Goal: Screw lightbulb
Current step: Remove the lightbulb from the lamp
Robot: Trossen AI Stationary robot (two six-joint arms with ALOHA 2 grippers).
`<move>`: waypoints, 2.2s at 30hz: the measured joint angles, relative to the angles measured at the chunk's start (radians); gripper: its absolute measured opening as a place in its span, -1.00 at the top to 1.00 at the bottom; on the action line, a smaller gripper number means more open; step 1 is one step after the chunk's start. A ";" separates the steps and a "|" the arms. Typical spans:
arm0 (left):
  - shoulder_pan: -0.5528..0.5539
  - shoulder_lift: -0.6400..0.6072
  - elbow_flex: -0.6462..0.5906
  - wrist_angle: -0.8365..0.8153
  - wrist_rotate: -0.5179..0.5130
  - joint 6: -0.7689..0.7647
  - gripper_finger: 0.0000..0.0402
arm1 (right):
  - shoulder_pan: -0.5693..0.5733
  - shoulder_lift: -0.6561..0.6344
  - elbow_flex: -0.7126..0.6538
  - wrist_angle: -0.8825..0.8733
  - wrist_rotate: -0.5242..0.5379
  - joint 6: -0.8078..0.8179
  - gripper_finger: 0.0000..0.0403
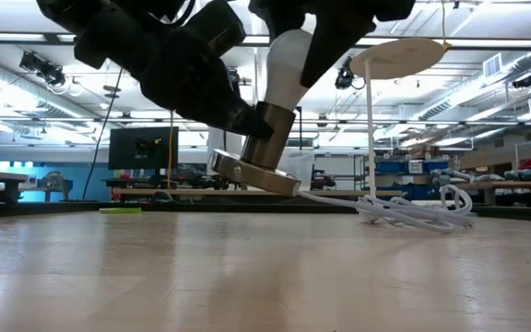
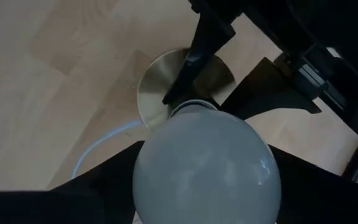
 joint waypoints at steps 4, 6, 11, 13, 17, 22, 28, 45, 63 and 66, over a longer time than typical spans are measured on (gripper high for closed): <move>0.000 0.000 0.000 -0.004 0.016 -0.007 0.25 | 0.018 0.000 0.000 0.004 0.043 0.097 -0.57; -0.001 0.000 0.000 -0.008 0.019 -0.006 0.25 | 0.028 0.000 0.000 0.002 0.052 0.137 -0.62; -0.002 0.000 0.000 -0.009 0.019 -0.005 0.25 | 0.048 0.000 0.000 0.012 0.078 0.232 -0.69; -0.002 0.000 0.000 -0.008 0.019 -0.005 0.25 | 0.054 0.000 0.005 0.005 0.099 0.283 -0.70; -0.002 0.000 0.000 0.001 0.016 -0.007 0.25 | 0.056 0.000 0.071 -0.047 0.108 0.471 -0.69; -0.002 0.002 -0.002 -0.008 0.013 -0.010 0.25 | 0.020 -0.006 0.166 -0.109 0.019 0.832 -0.70; -0.002 0.002 -0.002 -0.008 0.011 -0.014 0.25 | -0.014 0.011 0.170 -0.104 -0.107 1.061 -0.73; -0.002 0.002 -0.002 -0.025 0.008 -0.032 0.25 | -0.049 0.082 0.169 -0.116 -0.102 1.176 -0.74; -0.002 0.001 -0.002 -0.039 0.006 -0.032 0.25 | -0.048 0.100 0.168 -0.125 -0.102 1.032 -0.34; -0.002 0.001 -0.002 -0.039 0.006 -0.031 0.25 | -0.043 0.100 0.168 -0.126 -0.101 0.929 -0.36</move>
